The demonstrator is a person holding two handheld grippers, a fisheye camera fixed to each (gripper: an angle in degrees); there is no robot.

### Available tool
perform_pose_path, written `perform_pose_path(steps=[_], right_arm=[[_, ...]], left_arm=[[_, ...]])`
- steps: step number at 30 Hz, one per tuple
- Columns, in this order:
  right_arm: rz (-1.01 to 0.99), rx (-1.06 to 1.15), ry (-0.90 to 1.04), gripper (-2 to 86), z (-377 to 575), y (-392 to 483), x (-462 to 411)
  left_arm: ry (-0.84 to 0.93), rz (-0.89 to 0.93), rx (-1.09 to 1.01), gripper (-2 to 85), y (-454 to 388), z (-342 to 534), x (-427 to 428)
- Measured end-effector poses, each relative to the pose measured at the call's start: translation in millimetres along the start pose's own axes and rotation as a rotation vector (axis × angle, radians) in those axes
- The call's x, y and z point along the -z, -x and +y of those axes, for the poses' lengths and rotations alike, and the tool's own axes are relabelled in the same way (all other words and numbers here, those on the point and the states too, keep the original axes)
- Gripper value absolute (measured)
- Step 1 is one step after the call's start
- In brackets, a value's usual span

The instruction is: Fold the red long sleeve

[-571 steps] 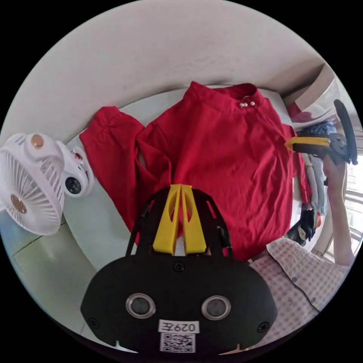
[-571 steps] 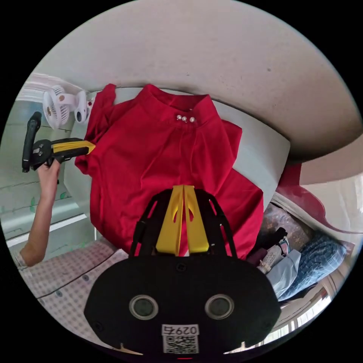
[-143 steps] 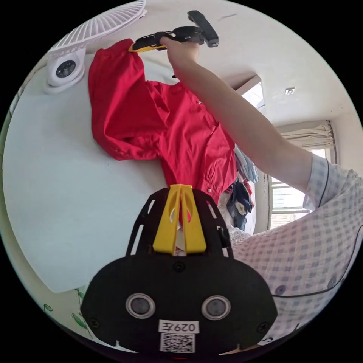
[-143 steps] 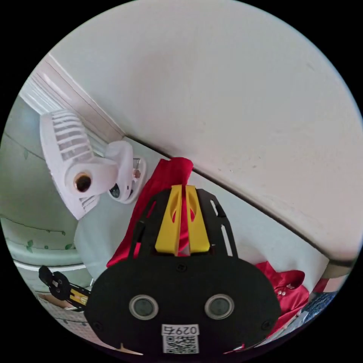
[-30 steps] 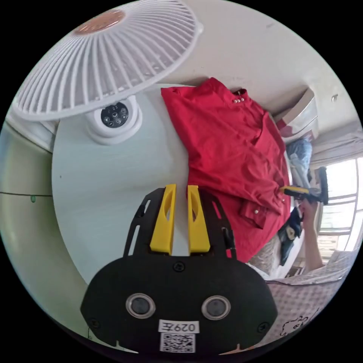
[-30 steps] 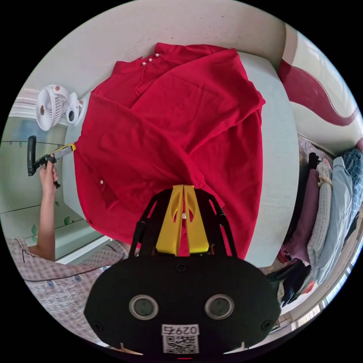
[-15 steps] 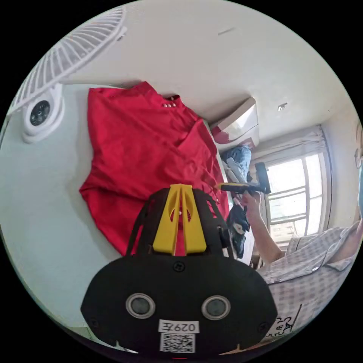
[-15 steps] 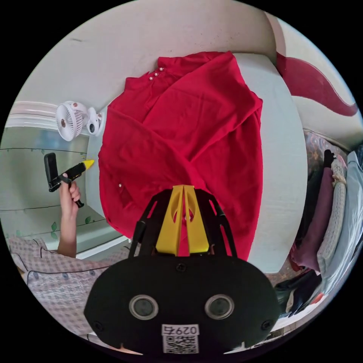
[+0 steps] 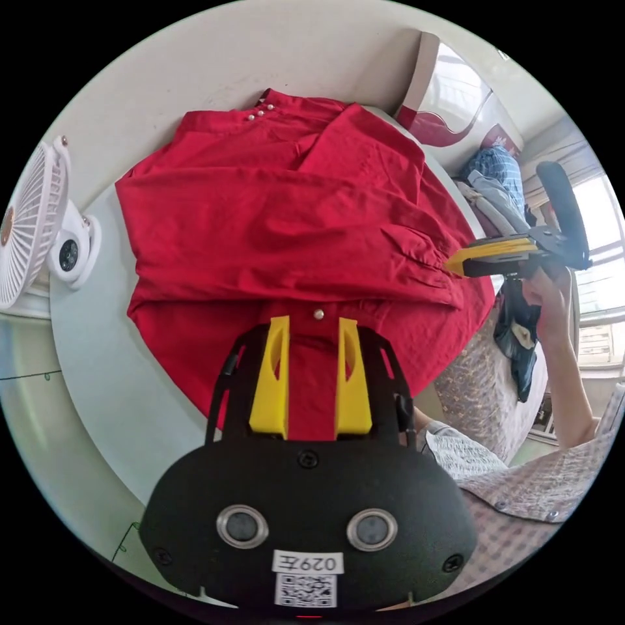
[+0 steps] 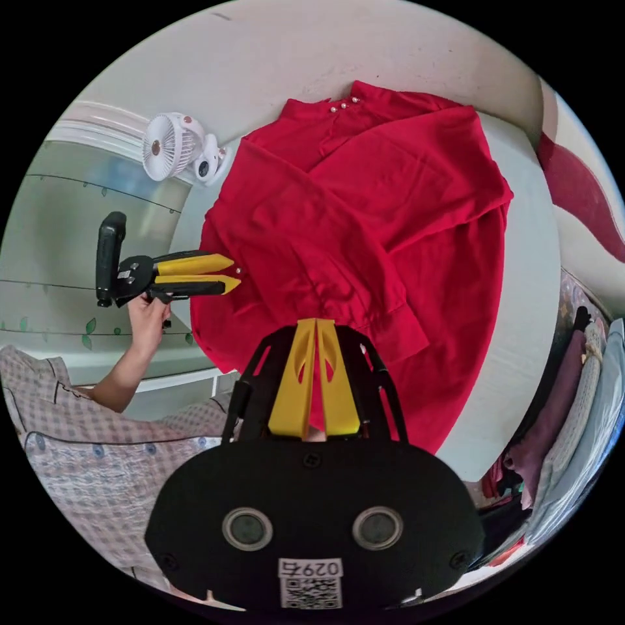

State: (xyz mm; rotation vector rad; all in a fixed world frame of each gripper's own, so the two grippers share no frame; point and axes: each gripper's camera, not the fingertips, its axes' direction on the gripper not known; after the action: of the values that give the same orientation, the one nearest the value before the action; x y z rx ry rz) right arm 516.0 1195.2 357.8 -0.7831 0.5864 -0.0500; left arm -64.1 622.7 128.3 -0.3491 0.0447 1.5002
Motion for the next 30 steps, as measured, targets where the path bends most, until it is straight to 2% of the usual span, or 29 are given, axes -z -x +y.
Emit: perform_pose_path(steps=[2,4,7,10,17,20,25,28,30], right_arm=[[0.018,0.02,0.06,-0.5,-3.5,3.1,-10.9],[0.049,0.004,0.127,-0.6,-6.0,-0.4,-22.3],[0.033,-0.014,0.1,-0.5,-4.2,-6.5,-15.4],[0.057,-0.017,0.084,-0.5,0.7,-12.7,-6.9],[-0.006,-0.026,0.055,-0.5,12.5,-36.0,13.3],[0.006,-0.008,0.02,-0.5,22.4,-40.8,31.5],[0.075,-0.057,-0.019,-0.5,42.7,-64.4,60.5],[0.104,-0.113,-0.07,-0.5,45.4,-92.1,85.3],[0.122,-0.144,-0.132,-0.5,39.3,-111.0,105.5]], left_arm=[[-0.025,-0.03,0.013,6.7,-5.9,1.0,-4.8],[-0.012,0.029,0.01,3.6,-8.9,1.4,-8.5],[0.011,0.068,0.037,0.1,-13.4,8.2,-5.0],[-0.006,0.06,0.039,-0.7,-22.5,23.3,8.1],[0.147,0.061,0.008,-0.7,-41.7,47.0,-21.2],[0.106,0.082,0.021,0.5,-46.2,55.6,-17.5],[-0.018,0.001,0.086,5.1,-48.9,68.5,5.2],[-0.104,0.032,0.056,1.9,-53.8,65.1,10.6],[-0.081,0.079,0.005,0.1,-59.2,53.0,-2.1]])
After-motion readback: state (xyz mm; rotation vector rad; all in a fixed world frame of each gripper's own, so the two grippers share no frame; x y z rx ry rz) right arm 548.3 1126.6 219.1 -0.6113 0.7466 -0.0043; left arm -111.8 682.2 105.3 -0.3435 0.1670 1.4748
